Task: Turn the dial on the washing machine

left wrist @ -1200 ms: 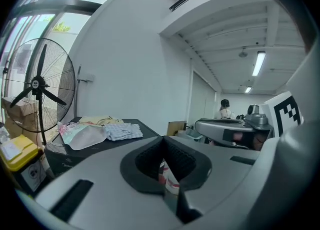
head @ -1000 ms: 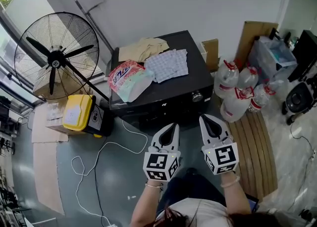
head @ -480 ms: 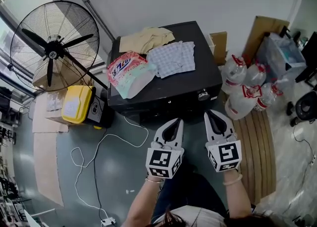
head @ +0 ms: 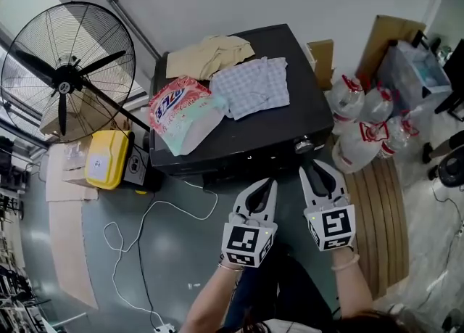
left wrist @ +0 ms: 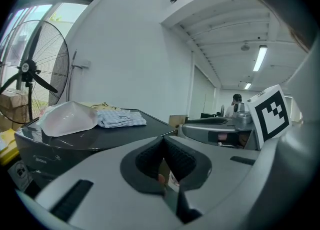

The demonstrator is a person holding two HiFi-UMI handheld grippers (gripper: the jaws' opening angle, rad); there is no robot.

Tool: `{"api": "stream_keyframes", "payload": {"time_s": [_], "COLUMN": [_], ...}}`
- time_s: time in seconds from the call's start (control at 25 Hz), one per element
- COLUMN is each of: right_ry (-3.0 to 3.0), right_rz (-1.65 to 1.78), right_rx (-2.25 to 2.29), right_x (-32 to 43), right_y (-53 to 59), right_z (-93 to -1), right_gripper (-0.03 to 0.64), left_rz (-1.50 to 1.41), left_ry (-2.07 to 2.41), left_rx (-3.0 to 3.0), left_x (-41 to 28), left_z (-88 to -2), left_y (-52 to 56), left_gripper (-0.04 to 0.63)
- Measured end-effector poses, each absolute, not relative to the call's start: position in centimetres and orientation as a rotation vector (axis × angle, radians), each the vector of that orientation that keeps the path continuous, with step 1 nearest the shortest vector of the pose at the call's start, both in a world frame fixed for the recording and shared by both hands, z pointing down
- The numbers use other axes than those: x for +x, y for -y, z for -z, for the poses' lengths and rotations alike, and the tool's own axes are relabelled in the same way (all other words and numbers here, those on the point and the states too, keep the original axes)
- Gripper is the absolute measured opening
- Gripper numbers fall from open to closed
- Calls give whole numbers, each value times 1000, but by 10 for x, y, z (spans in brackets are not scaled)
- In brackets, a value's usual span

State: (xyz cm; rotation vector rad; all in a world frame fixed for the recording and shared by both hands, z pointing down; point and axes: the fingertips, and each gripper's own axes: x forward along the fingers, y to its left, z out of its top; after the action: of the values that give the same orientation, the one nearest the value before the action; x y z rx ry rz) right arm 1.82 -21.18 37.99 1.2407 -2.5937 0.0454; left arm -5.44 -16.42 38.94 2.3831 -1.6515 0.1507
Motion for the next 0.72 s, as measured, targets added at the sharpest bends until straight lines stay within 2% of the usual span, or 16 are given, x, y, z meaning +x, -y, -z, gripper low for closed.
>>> {"api": "stream_keyframes", "payload": {"time_s": [0.72], "right_ry": [2463], "right_rz": [47], "right_rx": [1220], "right_x": [9], "right_y": [256], "right_z": [-448], "right_gripper": [195], "left_rz": [-145], "left_ry": [1565], "left_rx": [2408], "left_x": [-54], "left_z": [-457], "left_y": [198], "left_gripper": [17]}}
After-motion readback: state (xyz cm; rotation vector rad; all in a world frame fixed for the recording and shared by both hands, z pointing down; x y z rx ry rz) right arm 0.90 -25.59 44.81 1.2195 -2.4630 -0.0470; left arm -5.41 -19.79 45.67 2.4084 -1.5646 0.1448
